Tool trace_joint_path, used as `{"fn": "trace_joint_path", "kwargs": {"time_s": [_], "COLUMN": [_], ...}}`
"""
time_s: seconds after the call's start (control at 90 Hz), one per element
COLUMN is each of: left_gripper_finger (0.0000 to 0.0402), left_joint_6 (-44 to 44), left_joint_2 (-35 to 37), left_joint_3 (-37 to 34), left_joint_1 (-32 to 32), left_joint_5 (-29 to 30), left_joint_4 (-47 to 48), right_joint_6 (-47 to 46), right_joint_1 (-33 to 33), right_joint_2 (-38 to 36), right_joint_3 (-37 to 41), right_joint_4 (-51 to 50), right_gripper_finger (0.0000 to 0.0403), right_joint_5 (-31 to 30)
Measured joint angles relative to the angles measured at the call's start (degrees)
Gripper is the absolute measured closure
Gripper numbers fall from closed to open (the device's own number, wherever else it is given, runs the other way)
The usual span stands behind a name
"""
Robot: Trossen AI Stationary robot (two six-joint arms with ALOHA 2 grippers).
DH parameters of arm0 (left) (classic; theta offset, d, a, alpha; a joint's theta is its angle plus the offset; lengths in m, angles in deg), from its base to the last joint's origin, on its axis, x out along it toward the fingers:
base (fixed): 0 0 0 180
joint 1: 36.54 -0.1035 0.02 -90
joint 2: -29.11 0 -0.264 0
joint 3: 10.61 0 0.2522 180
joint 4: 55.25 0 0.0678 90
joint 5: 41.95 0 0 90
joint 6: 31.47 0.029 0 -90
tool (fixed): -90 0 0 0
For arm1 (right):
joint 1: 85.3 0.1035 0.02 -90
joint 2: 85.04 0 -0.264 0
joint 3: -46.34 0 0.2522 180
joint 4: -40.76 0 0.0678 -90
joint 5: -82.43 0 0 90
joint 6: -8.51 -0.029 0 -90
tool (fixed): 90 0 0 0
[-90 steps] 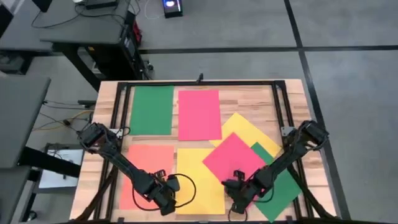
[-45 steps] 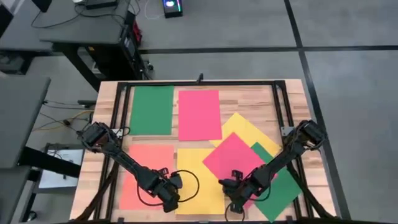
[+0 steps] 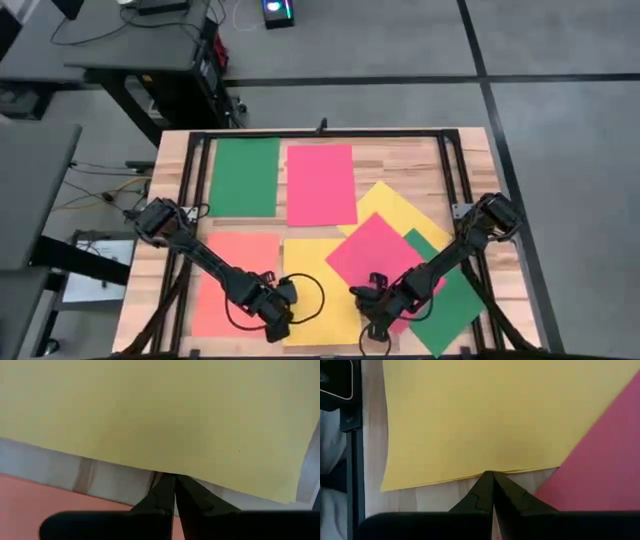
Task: Organize paper
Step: Adjust the yellow paper, then stack the pink paper on top of the pink paper
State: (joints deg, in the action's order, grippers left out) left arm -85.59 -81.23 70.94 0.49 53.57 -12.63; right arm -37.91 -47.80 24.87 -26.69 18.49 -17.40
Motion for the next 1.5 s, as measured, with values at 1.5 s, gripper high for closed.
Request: {"fn": "trace_joint_path", "kwargs": {"time_s": [1.5], "left_gripper_finger": [0.0402], "left_joint_6": [23.5], "left_joint_2": [11.8], "left_joint_3": [-0.2], "left_joint_1": [-14.1], "left_joint_5": [10.9], "left_joint_4": [-9.3], "right_joint_6": [0.4], "right_joint_1": [3.1], "right_joint_2": [-13.3], "right_joint_3": [0.1], "right_joint_4": [-18.6], "right_gripper_finger": [0.0403], "right_joint_5": [-2.9]}}
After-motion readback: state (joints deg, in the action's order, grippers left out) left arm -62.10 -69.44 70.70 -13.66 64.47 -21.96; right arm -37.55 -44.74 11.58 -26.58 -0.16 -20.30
